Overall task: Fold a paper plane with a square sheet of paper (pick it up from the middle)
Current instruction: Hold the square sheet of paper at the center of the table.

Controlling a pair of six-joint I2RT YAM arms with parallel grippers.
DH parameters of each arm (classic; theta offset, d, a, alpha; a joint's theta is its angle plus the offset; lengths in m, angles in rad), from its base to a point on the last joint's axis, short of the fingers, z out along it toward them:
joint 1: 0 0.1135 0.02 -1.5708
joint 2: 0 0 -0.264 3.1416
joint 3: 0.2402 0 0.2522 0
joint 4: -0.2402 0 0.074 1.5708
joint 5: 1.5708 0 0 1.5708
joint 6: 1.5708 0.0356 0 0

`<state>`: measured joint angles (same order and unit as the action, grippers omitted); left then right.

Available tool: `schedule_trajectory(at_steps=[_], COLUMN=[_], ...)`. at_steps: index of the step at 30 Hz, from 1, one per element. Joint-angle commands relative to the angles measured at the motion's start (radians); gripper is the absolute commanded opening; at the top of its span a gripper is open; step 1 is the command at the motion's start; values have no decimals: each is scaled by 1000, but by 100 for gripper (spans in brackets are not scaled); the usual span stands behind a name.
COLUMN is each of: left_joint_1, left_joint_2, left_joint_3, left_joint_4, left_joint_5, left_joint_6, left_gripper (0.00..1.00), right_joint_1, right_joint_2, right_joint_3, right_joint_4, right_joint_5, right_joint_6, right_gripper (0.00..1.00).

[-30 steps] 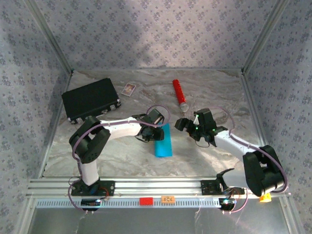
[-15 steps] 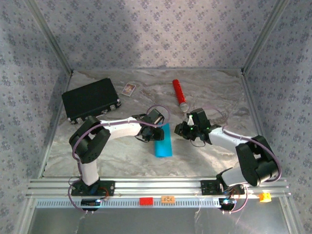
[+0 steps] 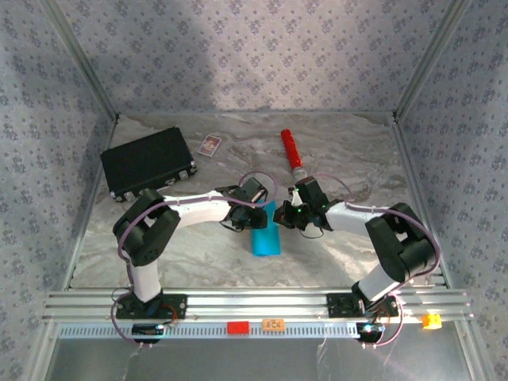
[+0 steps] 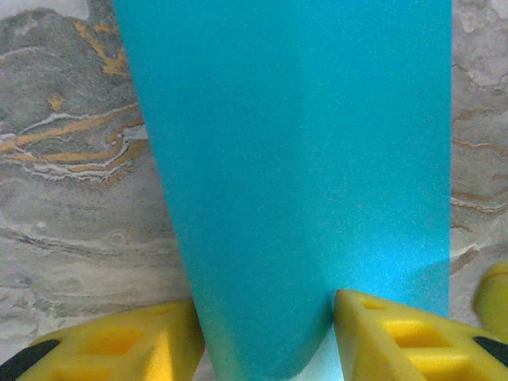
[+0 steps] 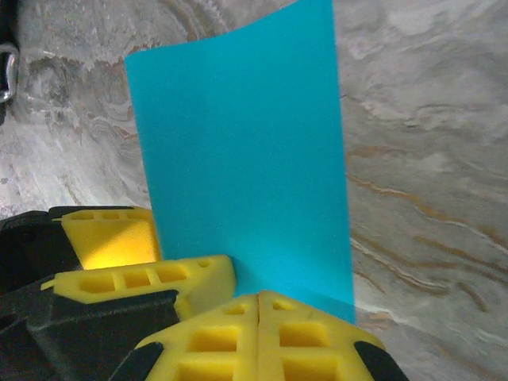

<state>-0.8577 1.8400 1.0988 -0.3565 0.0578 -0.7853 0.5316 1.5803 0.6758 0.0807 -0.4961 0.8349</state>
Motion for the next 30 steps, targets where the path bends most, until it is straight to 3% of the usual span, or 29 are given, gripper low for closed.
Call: schedule_trajectory(at_steps=[1, 17, 30], left_joint_1=[6, -2, -5], left_joint_2=[103, 110, 76], left_joint_3=[-39, -36, -20], left_joint_4=[25, 32, 37], left_joint_5=[-65, -62, -41], left_joint_6=[23, 21, 10], left_gripper=[49, 49, 50], right_joint_1=[14, 25, 26], right_joint_2=[27, 101, 113], right_joint_3=[28, 35, -3], right_joint_4=[13, 4, -198], right_joint_5=[-30, -57, 122], right_joint_6=[0, -33, -180], right_gripper=[0, 0, 0])
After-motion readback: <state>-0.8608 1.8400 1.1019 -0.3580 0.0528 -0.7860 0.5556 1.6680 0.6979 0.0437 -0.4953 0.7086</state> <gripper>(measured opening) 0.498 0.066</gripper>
